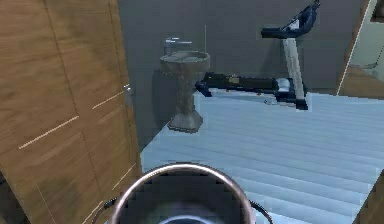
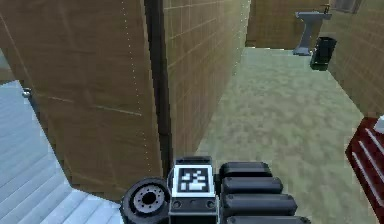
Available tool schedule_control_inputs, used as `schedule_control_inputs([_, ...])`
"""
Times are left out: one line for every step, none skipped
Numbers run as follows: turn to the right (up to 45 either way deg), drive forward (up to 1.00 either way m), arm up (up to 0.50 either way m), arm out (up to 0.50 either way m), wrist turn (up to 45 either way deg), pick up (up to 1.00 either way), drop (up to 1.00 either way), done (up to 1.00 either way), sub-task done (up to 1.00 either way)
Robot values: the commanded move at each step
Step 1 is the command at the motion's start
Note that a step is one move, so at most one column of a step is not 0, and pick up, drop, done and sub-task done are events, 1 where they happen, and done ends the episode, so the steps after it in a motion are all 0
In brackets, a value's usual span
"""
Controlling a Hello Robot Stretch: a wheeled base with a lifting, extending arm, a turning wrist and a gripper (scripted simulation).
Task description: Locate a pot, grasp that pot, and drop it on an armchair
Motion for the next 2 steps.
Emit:
schedule_control_inputs([21.0,0.0,0.0,0.0,0.0,0.0,0.0,0.0,0.0])
schedule_control_inputs([0.0,1.0,0.0,0.0,0.0,0.0,0.0,0.0,0.0])
